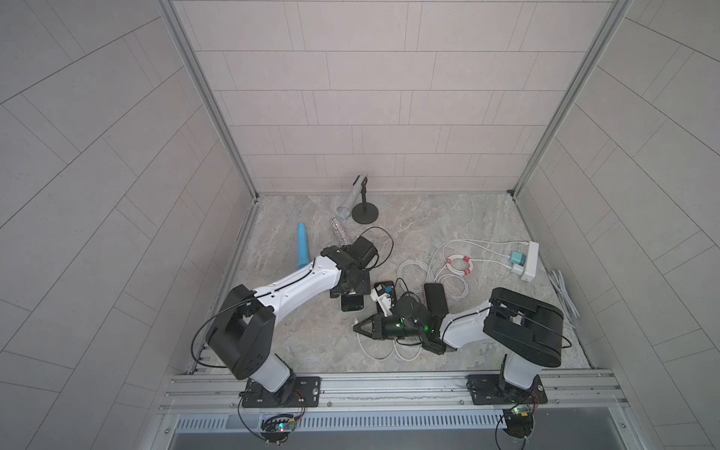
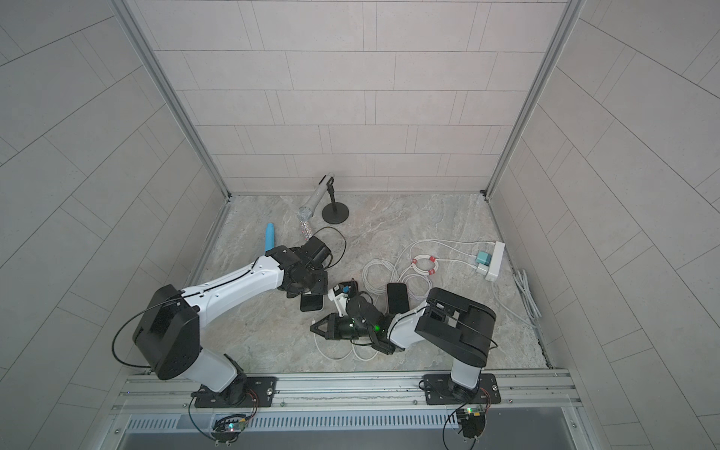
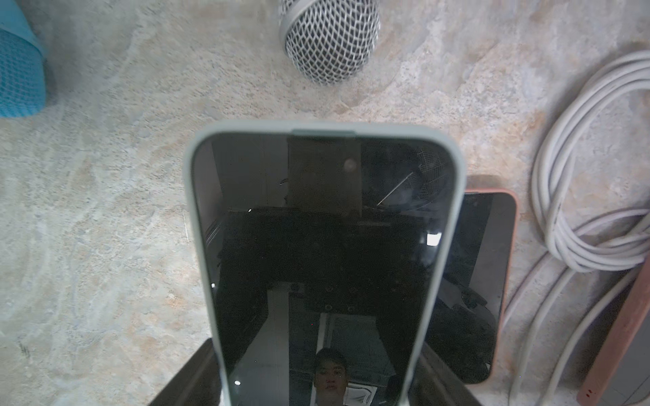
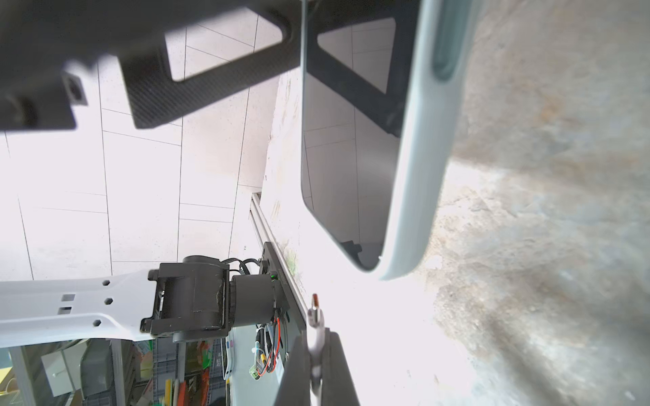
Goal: Unplug the charging cable from the phone
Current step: Remove the charging cable from the phone.
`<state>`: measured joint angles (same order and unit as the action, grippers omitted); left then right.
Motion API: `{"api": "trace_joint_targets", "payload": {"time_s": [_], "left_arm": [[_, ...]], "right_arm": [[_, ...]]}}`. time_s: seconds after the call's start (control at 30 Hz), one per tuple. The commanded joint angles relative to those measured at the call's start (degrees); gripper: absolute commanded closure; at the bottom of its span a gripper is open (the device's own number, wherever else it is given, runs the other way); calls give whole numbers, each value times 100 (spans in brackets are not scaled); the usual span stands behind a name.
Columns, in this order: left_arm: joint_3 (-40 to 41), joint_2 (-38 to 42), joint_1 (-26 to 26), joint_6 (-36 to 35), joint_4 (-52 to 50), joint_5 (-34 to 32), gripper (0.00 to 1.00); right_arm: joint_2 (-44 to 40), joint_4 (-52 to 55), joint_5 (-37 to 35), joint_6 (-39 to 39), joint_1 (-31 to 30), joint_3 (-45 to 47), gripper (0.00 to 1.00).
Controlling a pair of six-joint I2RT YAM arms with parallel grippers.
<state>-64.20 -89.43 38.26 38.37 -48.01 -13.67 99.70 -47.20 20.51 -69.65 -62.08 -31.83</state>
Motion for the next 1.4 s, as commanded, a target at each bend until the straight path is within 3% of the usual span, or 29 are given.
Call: {"api": "trace_joint_targets", "payload": {"time_s": [0.0,0.63,1.37], "left_arm": [[-129,165,-12,74,24,-187,100],[-93,-220,-135,82,292,-355,100],[95,-519,-178,-12,488,-307,100]], "right_arm": [[32,-26,14,58,-41,-123,100],[445,244,81,-5,-41,-366,100],[760,1451,79,-122,30,-935,76]]}}
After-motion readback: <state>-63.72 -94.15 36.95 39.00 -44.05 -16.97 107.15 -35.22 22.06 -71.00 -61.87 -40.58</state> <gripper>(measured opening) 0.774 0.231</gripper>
